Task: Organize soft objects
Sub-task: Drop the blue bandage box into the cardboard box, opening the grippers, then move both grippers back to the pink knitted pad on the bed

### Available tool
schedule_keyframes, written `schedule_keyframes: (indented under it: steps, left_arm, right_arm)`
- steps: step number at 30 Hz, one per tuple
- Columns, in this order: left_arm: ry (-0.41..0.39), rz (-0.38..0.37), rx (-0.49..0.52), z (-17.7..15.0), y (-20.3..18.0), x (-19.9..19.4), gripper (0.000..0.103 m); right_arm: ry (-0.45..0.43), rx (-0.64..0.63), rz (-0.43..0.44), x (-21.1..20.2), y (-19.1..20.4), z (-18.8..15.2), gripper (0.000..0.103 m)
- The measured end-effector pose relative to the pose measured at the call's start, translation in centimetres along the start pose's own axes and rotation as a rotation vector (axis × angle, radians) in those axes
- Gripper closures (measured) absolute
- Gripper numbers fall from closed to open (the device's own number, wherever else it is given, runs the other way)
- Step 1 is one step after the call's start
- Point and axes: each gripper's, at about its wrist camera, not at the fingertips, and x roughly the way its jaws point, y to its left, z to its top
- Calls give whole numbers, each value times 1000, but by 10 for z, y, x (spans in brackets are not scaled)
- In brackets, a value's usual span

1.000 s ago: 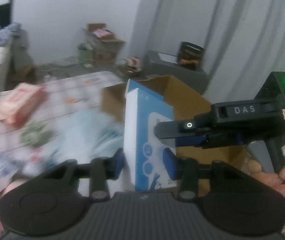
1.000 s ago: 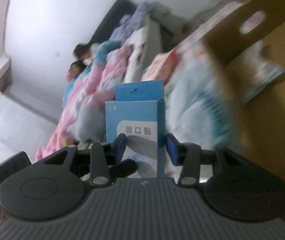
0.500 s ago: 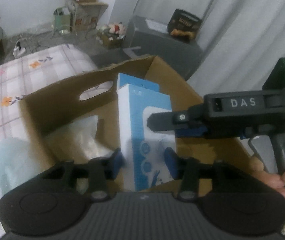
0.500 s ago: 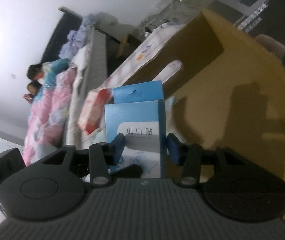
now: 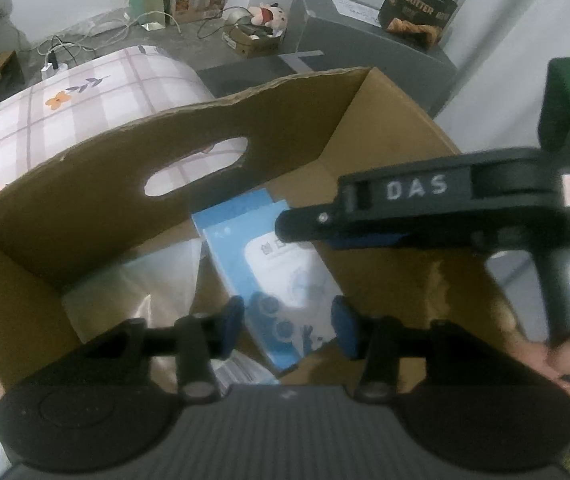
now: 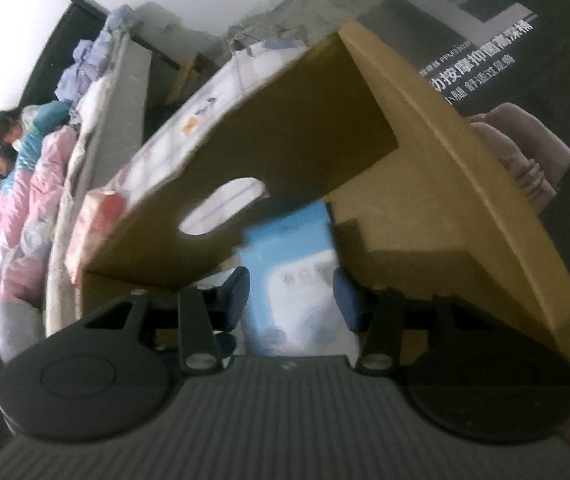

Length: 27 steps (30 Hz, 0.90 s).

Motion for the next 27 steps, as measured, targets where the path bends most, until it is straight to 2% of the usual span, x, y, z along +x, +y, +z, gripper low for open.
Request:
schedule_keyframes:
  steps: [3,7,15,21,27]
  left_arm:
    - [-14,10,4,-1,-1,-9,50]
    - [-33,13,-6,-4,1,-30,44]
    - [-136,10,7,-25,10,-108,28]
    - [-230,30,15,-68,31,-182,21]
    - [-326,90,-35,-133,71,-249,16]
  right_arm:
    - [-1,-17,-13,4,2,-3,57]
    - [-25,-19,15,-6,8,-7,57]
    - [-121,-51,74,-66,37,-24,57]
    - [-171,-94,123,-110,62,-52,57]
    - [-171,-129,198,-139,95,-94,56]
